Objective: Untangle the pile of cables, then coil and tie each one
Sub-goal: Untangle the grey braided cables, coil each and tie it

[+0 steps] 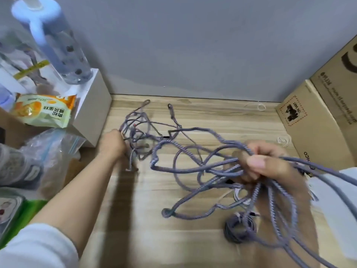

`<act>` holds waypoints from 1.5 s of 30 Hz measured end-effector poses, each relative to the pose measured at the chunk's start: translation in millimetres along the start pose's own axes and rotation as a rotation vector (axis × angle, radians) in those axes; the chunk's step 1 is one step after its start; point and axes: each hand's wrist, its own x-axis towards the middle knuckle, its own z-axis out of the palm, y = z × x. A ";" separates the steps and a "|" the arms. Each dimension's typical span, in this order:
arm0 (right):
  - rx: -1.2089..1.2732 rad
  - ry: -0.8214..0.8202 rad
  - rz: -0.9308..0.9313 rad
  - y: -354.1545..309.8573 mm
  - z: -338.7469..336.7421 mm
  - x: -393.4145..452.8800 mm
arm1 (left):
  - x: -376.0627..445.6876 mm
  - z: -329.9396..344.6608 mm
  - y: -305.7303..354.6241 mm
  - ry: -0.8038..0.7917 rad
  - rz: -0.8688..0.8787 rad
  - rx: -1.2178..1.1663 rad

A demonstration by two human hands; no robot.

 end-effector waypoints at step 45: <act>-0.889 -0.004 -0.032 55.5 36.5 31.2 | -148.2 -96.6 85.3 -0.891 0.448 -1.715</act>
